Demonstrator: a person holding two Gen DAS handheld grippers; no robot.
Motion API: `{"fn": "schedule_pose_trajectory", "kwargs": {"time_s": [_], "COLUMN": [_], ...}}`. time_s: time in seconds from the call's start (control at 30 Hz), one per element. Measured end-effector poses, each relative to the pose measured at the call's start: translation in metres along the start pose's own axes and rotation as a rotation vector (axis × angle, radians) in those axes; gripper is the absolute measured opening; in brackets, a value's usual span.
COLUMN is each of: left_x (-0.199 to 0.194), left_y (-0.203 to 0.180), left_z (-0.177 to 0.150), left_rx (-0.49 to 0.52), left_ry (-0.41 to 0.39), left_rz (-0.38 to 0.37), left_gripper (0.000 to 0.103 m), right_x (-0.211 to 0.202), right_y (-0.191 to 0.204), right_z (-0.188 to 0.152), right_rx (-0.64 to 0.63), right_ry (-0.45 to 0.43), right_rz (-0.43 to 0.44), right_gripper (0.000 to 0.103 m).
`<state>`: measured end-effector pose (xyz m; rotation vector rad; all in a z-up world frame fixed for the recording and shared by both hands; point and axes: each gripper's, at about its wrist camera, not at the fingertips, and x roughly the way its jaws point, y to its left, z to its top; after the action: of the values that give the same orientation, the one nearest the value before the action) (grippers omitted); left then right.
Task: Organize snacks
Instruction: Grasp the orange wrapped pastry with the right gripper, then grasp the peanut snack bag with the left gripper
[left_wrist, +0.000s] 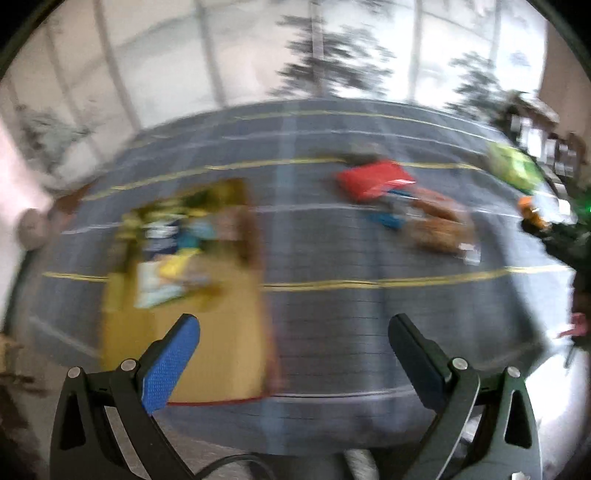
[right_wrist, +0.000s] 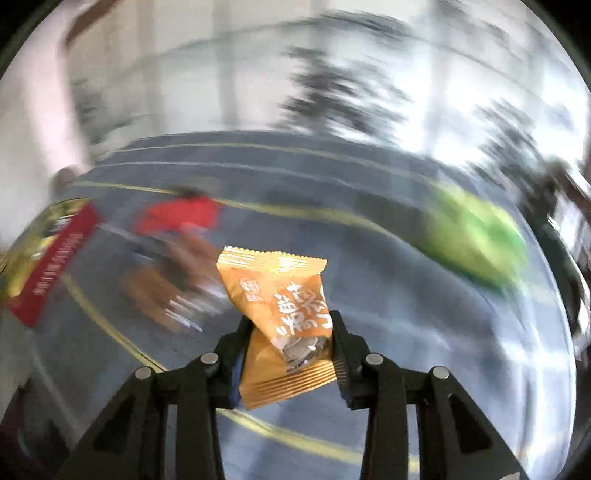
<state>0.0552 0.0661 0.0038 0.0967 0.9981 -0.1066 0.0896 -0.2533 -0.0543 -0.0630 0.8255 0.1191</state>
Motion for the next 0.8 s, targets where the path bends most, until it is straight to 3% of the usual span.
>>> {"fn": "schedule_pose_trajectory", "kwargs": {"time_s": [0.13,0.3,0.33,0.37,0.5,0.57,0.63,0.8], "left_x": [0.019,0.055,0.063,0.07,0.112,0.131,0.143,0.153], "left_y": [-0.037,-0.063,-0.066,-0.069,-0.076,-0.077,-0.079,-0.09], "left_z": [0.022,0.057,0.063,0.068,0.079,0.08,0.078,0.081], "left_rx": [-0.059,-0.212,-0.254,-0.293,-0.452,-0.54,-0.582,-0.636], "left_ry": [0.085,0.195,0.212,0.228,0.356,0.409,0.45,0.46], "left_rz": [-0.183,-0.321,-0.345,-0.353,-0.37,-0.385,-0.386,-0.299], "left_gripper": [0.101,0.099,0.094,0.089,0.084,0.075,0.073,0.07], "right_x": [0.007,0.015,0.016,0.018,0.017,0.016,0.013,0.01], "right_y": [-0.044,-0.064,-0.064,-0.064,-0.059,-0.058,-0.059,-0.065], "right_z": [-0.024,-0.036,-0.036,-0.036,-0.038,-0.038,-0.039,-0.04], "right_rx": [0.053,0.1,0.096,0.094,0.093,0.09,0.094,0.129], "right_ry": [0.024,0.014,0.011,0.021,0.02,0.018,0.015,-0.002], "right_rz": [-0.102,-0.097,-0.089,-0.077,-0.039,-0.022,-0.007,0.033], "right_gripper": [0.038,0.038,0.038,0.038,0.038,0.038,0.038,0.038]}}
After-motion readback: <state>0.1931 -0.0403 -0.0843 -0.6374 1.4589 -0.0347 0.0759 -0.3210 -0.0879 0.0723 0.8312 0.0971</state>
